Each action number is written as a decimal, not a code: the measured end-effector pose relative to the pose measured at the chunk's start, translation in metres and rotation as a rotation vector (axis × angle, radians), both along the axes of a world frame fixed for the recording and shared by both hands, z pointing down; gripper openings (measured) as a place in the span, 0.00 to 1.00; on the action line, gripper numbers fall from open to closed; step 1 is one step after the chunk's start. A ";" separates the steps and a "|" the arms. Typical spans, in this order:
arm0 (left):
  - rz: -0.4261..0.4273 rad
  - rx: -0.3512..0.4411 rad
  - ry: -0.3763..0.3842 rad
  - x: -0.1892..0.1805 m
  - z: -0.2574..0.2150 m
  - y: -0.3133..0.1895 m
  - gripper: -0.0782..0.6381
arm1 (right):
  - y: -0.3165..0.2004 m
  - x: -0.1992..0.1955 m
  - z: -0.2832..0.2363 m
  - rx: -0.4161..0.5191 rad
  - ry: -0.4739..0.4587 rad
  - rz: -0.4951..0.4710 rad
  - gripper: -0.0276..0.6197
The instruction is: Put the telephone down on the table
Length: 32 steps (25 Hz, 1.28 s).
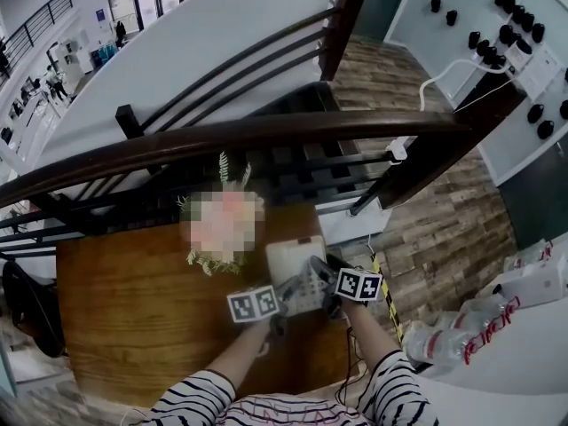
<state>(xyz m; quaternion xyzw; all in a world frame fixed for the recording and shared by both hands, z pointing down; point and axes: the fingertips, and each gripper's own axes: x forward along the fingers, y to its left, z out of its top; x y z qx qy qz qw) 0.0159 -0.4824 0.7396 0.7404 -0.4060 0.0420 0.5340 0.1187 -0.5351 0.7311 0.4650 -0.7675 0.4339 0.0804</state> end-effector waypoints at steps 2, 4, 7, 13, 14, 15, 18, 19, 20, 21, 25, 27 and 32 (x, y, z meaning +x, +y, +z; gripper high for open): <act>0.007 0.003 -0.001 0.000 -0.001 0.002 0.63 | 0.002 0.004 -0.005 0.009 0.011 0.011 0.46; 0.017 0.014 0.002 -0.001 -0.003 0.006 0.63 | 0.008 0.008 -0.005 0.008 0.010 0.021 0.45; 0.022 0.065 -0.003 -0.002 -0.013 0.009 0.63 | 0.018 0.013 -0.011 0.015 0.005 0.033 0.44; 0.021 0.126 -0.028 -0.009 -0.030 0.025 0.62 | 0.040 0.011 -0.040 0.083 -0.028 0.060 0.40; 0.018 0.143 -0.039 -0.011 -0.033 0.029 0.59 | 0.046 0.011 -0.045 0.096 -0.035 0.067 0.38; 0.014 0.165 -0.051 -0.014 -0.037 0.033 0.56 | 0.052 0.012 -0.049 0.106 -0.040 0.076 0.36; -0.006 0.244 -0.078 -0.023 -0.059 0.042 0.44 | 0.071 0.016 -0.061 0.134 -0.038 0.100 0.32; -0.014 0.264 -0.089 -0.027 -0.066 0.045 0.42 | 0.078 0.017 -0.066 0.145 -0.035 0.107 0.31; -0.022 0.283 -0.104 -0.030 -0.073 0.050 0.40 | 0.085 0.018 -0.072 0.158 -0.031 0.114 0.29; -0.031 0.302 -0.121 -0.033 -0.079 0.054 0.38 | 0.093 0.020 -0.078 0.171 -0.029 0.120 0.27; -0.072 0.360 -0.155 -0.041 -0.100 0.077 0.27 | 0.124 0.022 -0.100 0.233 -0.028 0.117 0.16; -0.074 0.377 -0.172 -0.041 -0.106 0.091 0.25 | 0.140 0.020 -0.110 0.260 -0.032 0.096 0.07; -0.076 0.401 -0.195 -0.037 -0.117 0.130 0.15 | 0.178 0.022 -0.126 0.298 -0.036 0.088 0.04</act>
